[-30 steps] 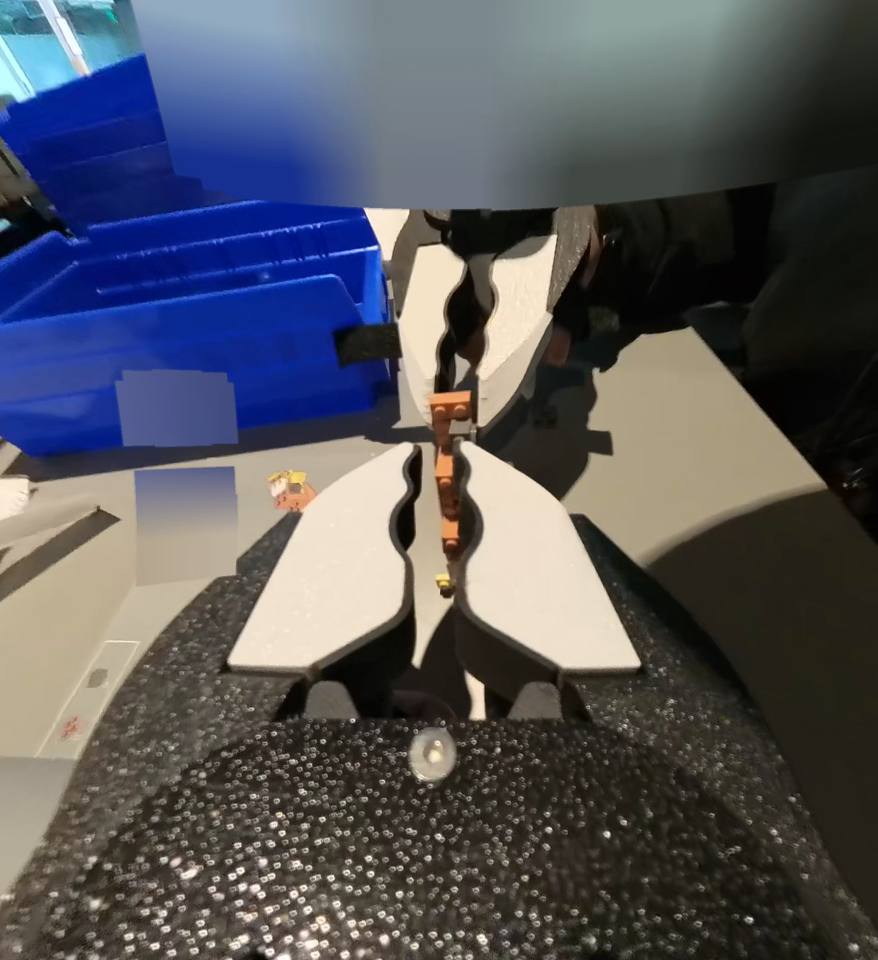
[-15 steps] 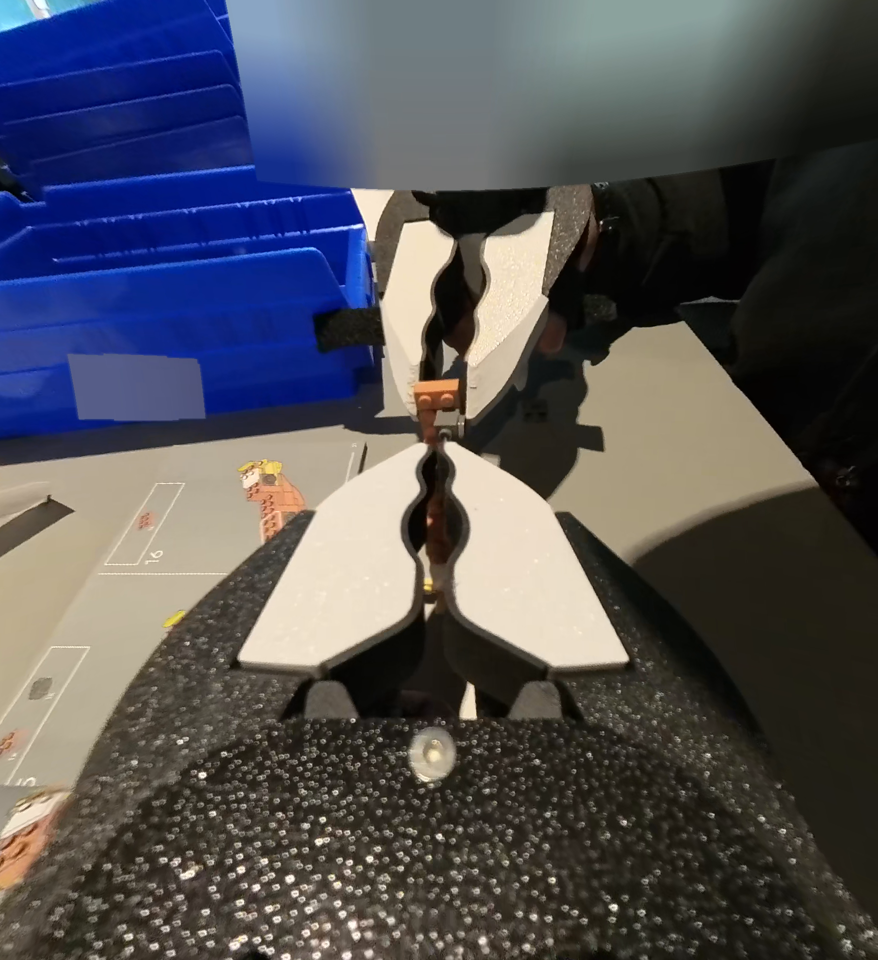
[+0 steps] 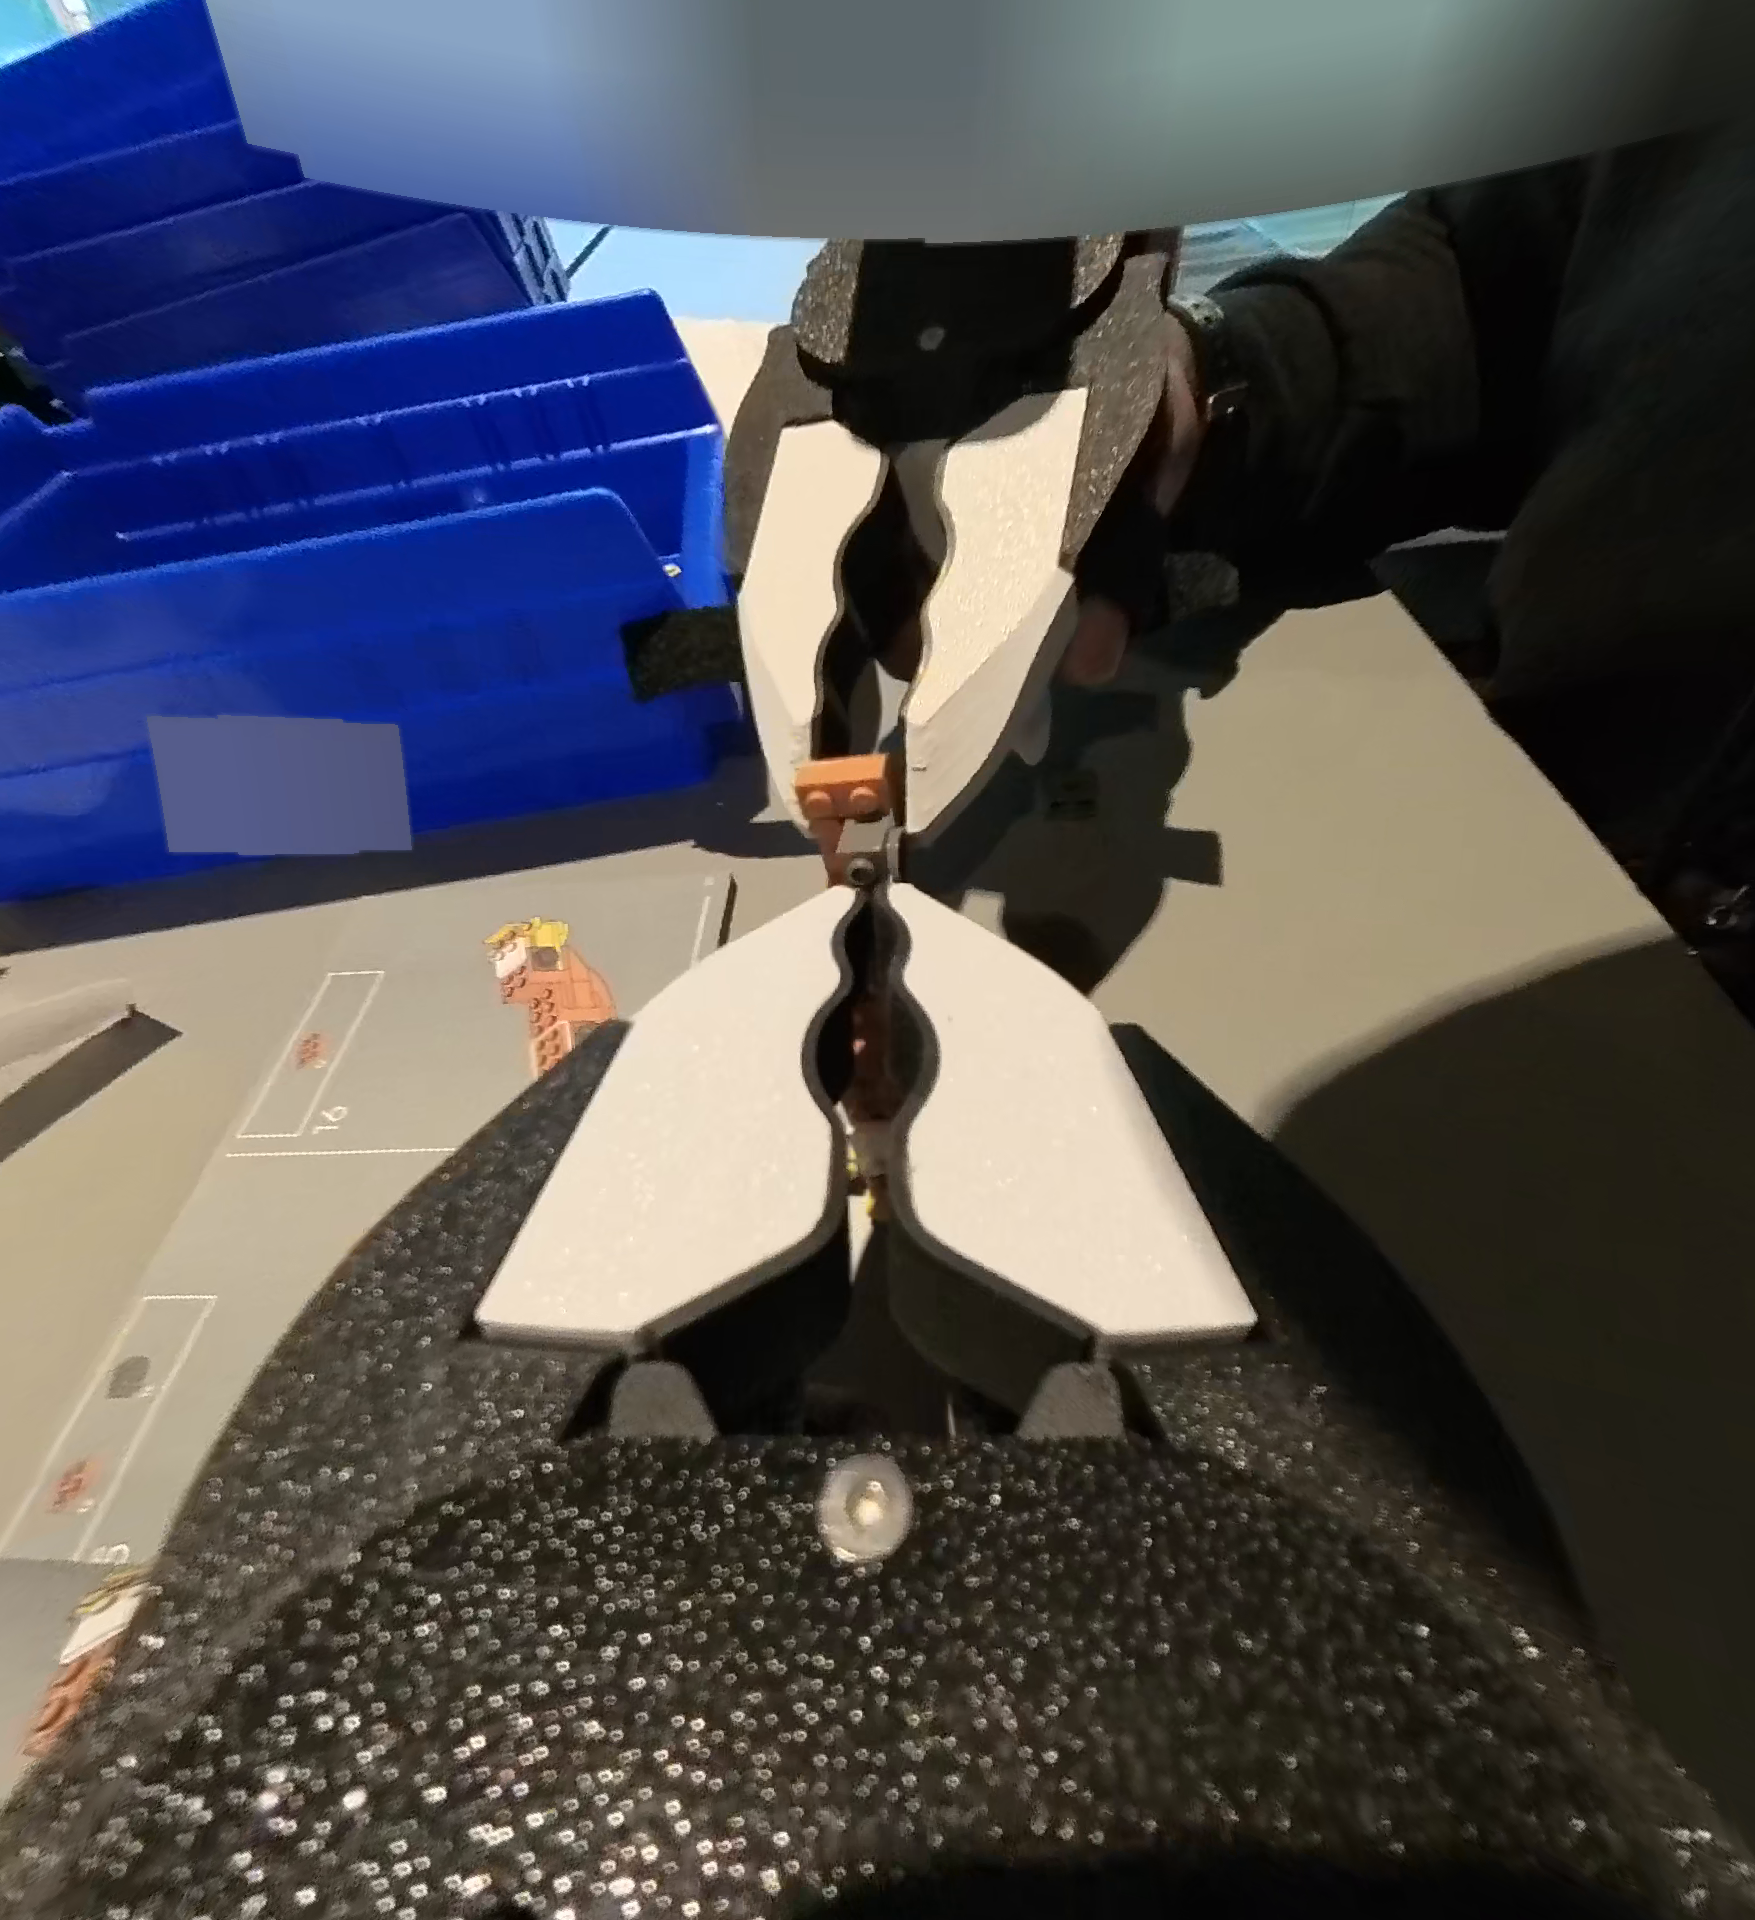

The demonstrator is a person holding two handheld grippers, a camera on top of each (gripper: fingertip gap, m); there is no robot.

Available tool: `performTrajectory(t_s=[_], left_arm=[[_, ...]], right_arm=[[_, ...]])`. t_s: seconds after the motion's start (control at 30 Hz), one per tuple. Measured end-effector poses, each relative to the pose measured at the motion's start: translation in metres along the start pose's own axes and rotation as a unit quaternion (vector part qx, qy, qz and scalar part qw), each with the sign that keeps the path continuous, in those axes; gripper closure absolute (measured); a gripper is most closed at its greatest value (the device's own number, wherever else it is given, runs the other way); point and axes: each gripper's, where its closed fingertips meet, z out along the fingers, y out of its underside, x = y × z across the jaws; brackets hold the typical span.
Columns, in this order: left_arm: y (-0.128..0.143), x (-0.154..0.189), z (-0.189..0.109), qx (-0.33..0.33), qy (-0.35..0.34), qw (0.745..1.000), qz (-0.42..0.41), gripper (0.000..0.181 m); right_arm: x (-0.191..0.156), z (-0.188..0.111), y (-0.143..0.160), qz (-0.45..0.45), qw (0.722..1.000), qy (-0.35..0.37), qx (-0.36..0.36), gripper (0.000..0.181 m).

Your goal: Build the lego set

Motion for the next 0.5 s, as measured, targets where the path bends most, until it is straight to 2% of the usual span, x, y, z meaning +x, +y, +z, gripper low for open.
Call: performTrajectory(t_s=[0.5], left_arm=[[0.0, -0.0013, 0.0, -0.004, -0.012, 1.0, 0.003, 0.181]], right_arm=[[0.0017, 0.0014, -0.0012, 0.019, 1.0, 0.011, 0.009, 0.166]])
